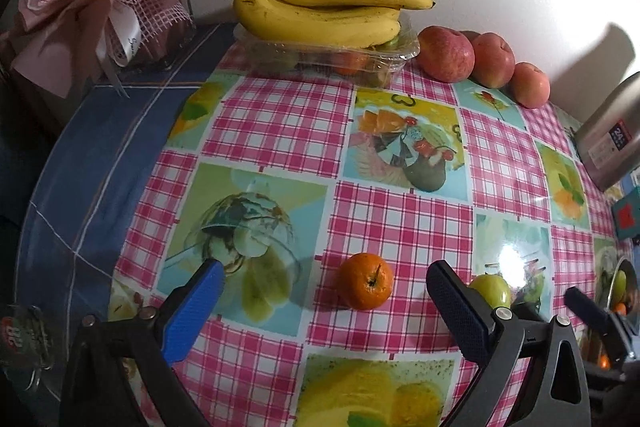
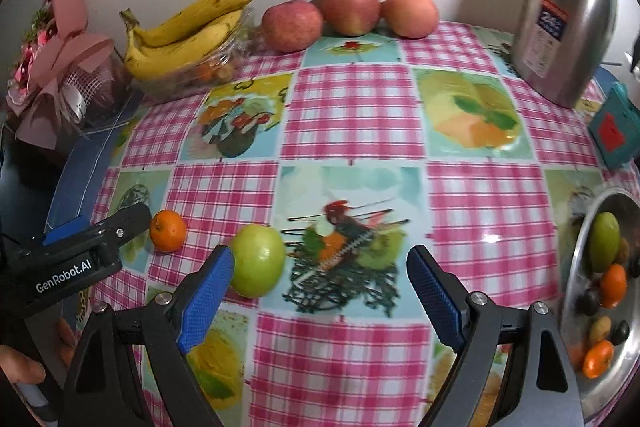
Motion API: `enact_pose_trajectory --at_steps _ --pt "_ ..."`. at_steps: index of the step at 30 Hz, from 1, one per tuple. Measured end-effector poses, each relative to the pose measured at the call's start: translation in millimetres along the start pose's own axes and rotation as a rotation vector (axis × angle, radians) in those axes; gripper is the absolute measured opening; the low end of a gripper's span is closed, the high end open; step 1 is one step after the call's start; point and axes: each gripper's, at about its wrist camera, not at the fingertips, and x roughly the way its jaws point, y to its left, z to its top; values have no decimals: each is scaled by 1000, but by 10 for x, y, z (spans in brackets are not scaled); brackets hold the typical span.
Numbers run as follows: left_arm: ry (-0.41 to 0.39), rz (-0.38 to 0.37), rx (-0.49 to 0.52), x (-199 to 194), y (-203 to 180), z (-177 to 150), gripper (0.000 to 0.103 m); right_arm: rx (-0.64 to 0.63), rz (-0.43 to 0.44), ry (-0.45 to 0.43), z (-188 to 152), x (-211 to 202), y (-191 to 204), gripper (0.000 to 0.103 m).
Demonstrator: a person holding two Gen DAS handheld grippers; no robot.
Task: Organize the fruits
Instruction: 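Grasp the green apple with the right tool while the left tool grasps a mandarin orange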
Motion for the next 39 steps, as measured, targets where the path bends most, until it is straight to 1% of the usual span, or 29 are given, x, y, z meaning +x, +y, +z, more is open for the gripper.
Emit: enact_pose_trajectory --at_steps 2,4,6,8,13,15,16,18,19,20,22,24,25,26,28,32,39 --pt "8 -11 -2 49 -20 -7 102 -7 5 9 2 72 61 89" --pt "21 -17 -8 110 -44 -18 99 -20 7 19 3 141 127 89" --pt "37 -27 -14 176 -70 -31 92 -36 4 25 0 199 188 89" --pt "48 -29 -14 225 -94 -43 89 -46 1 30 1 248 234 89" --pt "67 -41 -12 291 -134 -69 76 -68 8 37 -11 347 334 88" --pt "74 -42 -14 306 -137 -70 64 -73 10 35 -13 376 364 88" --pt "77 -40 -12 310 -138 -74 61 -74 12 33 -15 385 373 87" --pt "83 -52 -10 319 -144 -79 51 -79 16 31 -18 407 394 80" --pt "86 -57 -11 330 -150 -77 50 -83 17 34 -20 419 408 73" --pt "90 -55 -13 332 -156 -79 49 -87 21 38 -24 432 420 69" --pt "94 -54 -15 339 -172 -82 47 -86 33 42 -31 454 436 64" --pt "96 -60 -14 339 -190 -89 42 -79 45 44 -36 460 430 58" --pt "96 -68 -14 340 -198 -91 40 -79 48 44 -37 466 430 52" --pt "96 -72 -15 349 -203 -92 39 -79 49 48 -37 473 430 47" --pt "95 -66 -10 349 -217 -90 39 -77 52 49 -39 470 427 43" --pt "93 -83 -19 338 -213 -86 38 -75 57 49 -35 462 422 43" --pt "83 -75 -37 263 -108 -72 38 -67 60 57 -57 417 394 42"
